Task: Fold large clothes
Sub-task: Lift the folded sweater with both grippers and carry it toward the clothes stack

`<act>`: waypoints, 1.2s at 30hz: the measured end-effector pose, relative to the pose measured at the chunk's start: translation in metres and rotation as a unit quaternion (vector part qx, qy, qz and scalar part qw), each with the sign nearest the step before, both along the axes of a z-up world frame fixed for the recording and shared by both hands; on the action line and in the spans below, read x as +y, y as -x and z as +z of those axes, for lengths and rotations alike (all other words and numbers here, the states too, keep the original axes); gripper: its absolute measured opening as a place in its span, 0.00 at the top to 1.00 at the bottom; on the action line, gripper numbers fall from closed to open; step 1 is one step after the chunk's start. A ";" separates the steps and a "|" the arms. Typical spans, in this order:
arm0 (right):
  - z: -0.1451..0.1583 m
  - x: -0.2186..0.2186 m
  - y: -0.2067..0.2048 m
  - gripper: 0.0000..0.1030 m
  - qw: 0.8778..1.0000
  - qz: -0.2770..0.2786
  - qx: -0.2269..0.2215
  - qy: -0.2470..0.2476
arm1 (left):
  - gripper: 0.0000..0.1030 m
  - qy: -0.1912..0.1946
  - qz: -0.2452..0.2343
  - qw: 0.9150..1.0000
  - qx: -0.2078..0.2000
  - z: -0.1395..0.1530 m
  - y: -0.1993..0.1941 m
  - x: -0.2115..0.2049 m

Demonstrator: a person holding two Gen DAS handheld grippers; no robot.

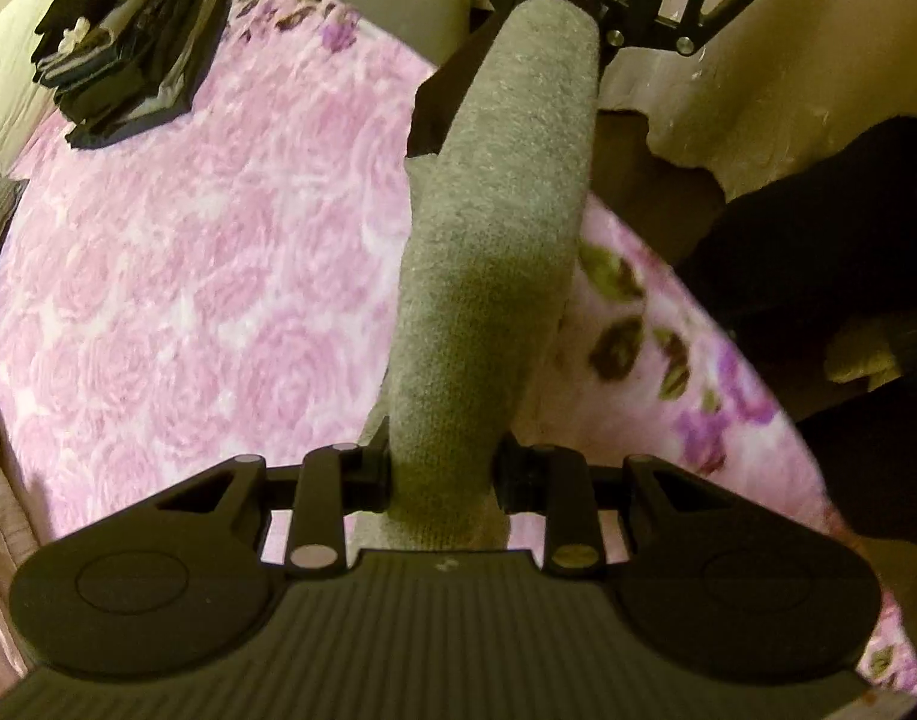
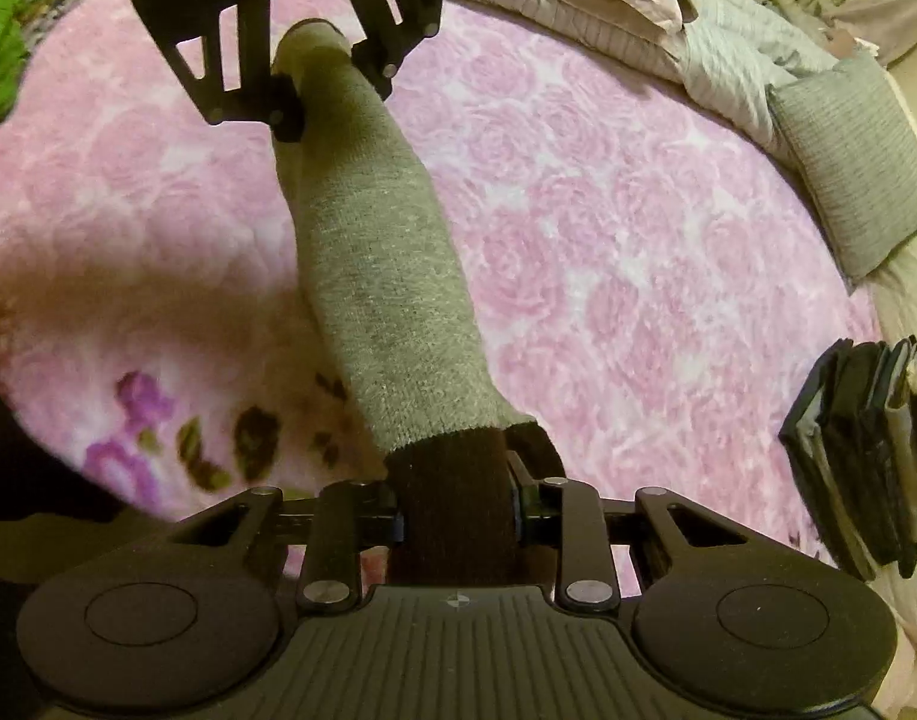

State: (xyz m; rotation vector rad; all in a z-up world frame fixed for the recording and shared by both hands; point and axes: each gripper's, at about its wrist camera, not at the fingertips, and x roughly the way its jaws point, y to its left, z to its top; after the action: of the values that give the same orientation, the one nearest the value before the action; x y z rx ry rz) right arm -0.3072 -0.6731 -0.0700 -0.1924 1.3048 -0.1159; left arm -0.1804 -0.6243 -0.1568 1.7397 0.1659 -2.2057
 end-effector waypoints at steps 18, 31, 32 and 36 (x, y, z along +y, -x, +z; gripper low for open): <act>0.092 -0.181 0.134 0.75 0.996 0.071 -0.031 0.031 | 0.75 0.016 0.051 0.999 -0.002 0.093 0.177 -0.134; 0.215 -0.399 0.148 0.75 0.987 0.016 -0.067 0.145 | 0.75 0.154 0.029 0.987 0.039 0.214 0.236 -0.354; 0.223 -0.418 0.148 0.75 0.985 0.018 -0.070 0.156 | 0.75 0.163 0.035 0.985 0.040 0.221 0.241 -0.374; 0.245 -0.506 0.147 0.75 0.978 0.039 -0.087 0.187 | 0.75 0.192 0.072 0.978 0.035 0.236 0.265 -0.454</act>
State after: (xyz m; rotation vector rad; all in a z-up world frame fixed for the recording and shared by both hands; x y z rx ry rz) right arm -0.4538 -1.1787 0.1749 -0.5420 1.0914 -0.3060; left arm -0.4453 -1.0781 0.0795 1.3966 -0.1106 -2.0318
